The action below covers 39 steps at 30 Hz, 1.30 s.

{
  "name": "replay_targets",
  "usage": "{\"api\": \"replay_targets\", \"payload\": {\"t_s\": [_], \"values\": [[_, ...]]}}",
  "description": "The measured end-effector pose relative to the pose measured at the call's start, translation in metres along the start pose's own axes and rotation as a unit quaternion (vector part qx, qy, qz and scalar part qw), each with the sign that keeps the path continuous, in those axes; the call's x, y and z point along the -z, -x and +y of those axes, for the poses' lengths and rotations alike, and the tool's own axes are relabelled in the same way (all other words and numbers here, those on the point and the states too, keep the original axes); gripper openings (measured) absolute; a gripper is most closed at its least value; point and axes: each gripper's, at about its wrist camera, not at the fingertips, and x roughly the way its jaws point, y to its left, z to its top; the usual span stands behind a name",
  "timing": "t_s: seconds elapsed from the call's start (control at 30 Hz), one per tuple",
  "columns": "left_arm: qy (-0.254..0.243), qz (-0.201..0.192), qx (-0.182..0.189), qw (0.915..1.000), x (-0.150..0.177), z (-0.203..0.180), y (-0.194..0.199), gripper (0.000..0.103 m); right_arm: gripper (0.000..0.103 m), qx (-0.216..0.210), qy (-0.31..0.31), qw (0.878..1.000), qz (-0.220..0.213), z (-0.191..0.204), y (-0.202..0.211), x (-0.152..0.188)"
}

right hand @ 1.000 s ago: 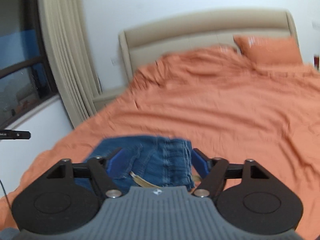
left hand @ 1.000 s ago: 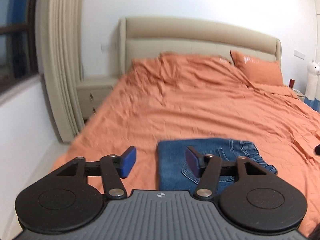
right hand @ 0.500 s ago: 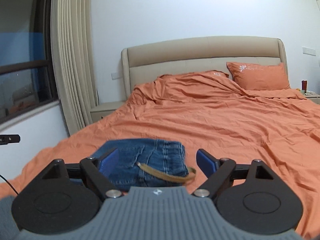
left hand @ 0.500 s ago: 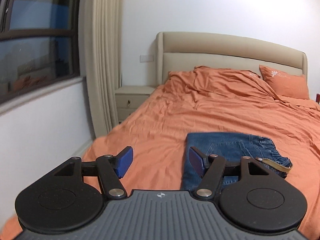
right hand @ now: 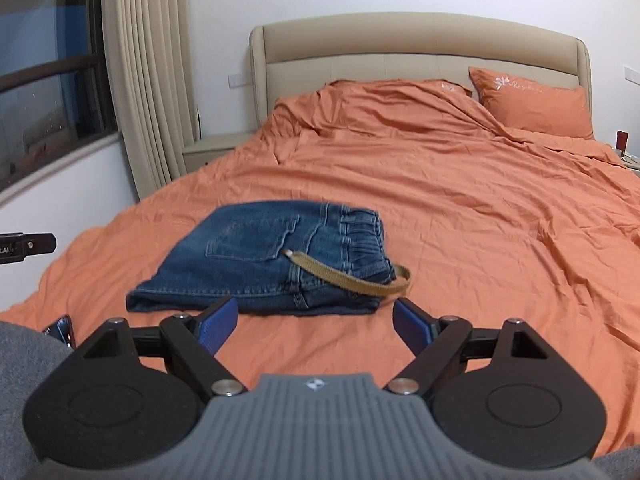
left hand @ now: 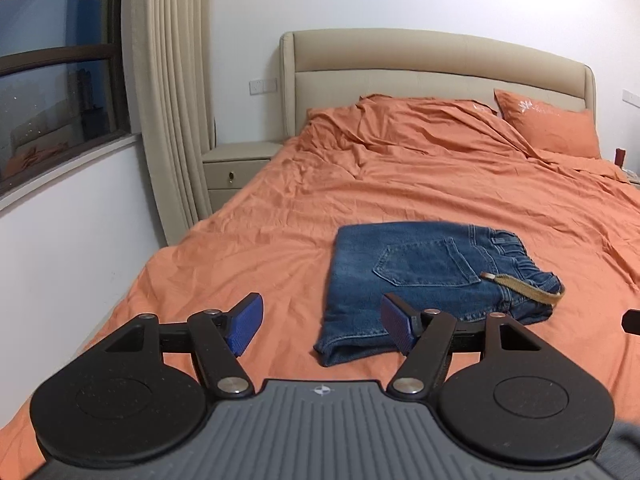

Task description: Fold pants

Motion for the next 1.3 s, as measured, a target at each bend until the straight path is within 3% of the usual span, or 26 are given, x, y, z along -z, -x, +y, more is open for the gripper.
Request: {"api": "replay_targets", "payload": {"t_s": [0.2, 0.47, 0.8, 1.3], "values": [[0.014, 0.011, 0.013, 0.9998, -0.002, -0.005, 0.006, 0.080, 0.081, 0.006, 0.008, 1.000, 0.009, -0.001, -0.005, 0.001], [0.010, 0.065, 0.004, 0.9978, 0.004, -0.031, -0.003, 0.082, 0.081, 0.001, 0.020, 0.999, 0.033, 0.006, -0.014, 0.008], [-0.018, 0.071, -0.008, 0.9973, 0.008, -0.049, -0.005, 0.082, 0.081, 0.001, 0.020, 0.999, 0.033, 0.006, -0.014, 0.011], [-0.021, 0.075, -0.010, 0.9969, 0.009, -0.049, -0.008, 0.082, 0.081, -0.002, 0.021, 0.999, 0.037, 0.009, -0.016, 0.013]]}}
